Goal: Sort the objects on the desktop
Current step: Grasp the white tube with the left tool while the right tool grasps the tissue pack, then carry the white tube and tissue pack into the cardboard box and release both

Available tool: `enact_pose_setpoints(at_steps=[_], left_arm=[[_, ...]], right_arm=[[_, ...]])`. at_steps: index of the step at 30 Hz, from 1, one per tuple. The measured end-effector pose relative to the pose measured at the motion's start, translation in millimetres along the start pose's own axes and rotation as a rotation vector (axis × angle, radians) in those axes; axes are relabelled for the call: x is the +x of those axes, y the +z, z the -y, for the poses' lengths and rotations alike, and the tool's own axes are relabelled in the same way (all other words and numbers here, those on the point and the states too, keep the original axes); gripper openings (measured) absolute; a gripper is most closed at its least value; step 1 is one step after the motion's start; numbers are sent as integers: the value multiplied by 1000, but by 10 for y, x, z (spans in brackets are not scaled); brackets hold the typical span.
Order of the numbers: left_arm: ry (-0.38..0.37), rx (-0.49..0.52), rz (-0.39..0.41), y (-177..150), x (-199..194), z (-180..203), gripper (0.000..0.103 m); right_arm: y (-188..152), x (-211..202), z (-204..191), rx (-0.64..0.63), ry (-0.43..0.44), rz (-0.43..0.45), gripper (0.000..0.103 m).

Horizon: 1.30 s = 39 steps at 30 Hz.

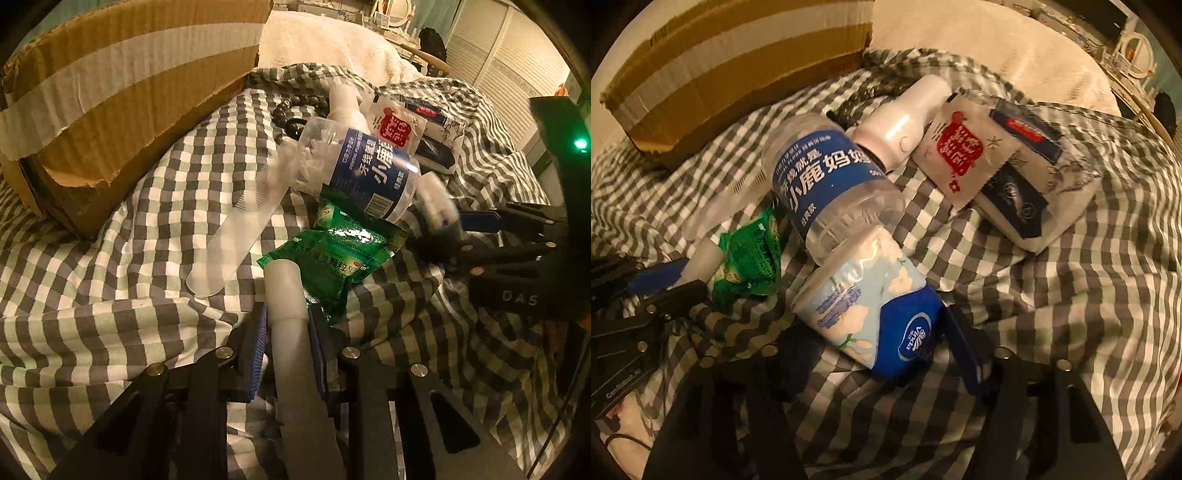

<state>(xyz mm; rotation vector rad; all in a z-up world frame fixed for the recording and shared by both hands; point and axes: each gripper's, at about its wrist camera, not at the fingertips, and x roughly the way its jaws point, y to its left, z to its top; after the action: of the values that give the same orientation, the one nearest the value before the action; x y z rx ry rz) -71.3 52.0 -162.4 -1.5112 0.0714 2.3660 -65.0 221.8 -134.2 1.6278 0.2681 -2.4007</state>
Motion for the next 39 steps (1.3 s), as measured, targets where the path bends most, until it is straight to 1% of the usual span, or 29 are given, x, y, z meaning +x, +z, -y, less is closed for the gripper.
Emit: enact_pose_setpoints(at_steps=[3, 5, 8, 11, 15, 16, 19, 20, 22, 24, 27, 30, 33, 37, 39], left_arm=[[-12, -16, -2, -2, 19, -32, 23], [-15, -13, 9, -3, -11, -34, 20], [-25, 3, 36, 2, -77, -2, 19], [-49, 0, 87, 28, -197, 0, 19], [-82, -22, 127, 69, -281, -37, 19], [-91, -30, 149, 82, -324, -47, 19], [-92, -26, 224, 140, -489, -46, 19], [-93, -19, 268, 179, -600, -35, 19], [-91, -15, 314, 249, -741, -32, 19], [-83, -10, 370, 363, -913, -39, 19], [-39, -5, 472, 552, -1206, -83, 19], [36, -6, 577, 725, -1449, -153, 19], [67, -38, 644, 926, -1608, -319, 19], [79, -105, 684, 1192, -1712, -620, 19], [93, -150, 691, 1330, -1707, -812, 19]], right_arm=[[-53, -97, 22, 20, 6, 37, 49], [-92, -178, 54, 40, 14, 69, 40], [-145, -276, 127, 76, 29, 111, 31], [-146, -398, 221, 108, 64, 163, 26], [-116, -516, 279, 141, 104, 230, 25], [-39, -520, 294, 148, 116, 236, 25], [-55, -629, 300, 161, 134, 258, 25], [-53, -665, 292, 159, 132, 268, 25], [-52, -830, 279, 153, 128, 299, 25], [-2, -948, 240, 143, 146, 329, 25], [187, -1230, 117, 105, 183, 398, 25], [392, -1478, -2, 65, 219, 452, 25], [705, -1637, -166, 26, 269, 495, 25], [1222, -1705, -404, -14, 319, 539, 25], [1472, -1641, -491, -11, 364, 530, 25]])
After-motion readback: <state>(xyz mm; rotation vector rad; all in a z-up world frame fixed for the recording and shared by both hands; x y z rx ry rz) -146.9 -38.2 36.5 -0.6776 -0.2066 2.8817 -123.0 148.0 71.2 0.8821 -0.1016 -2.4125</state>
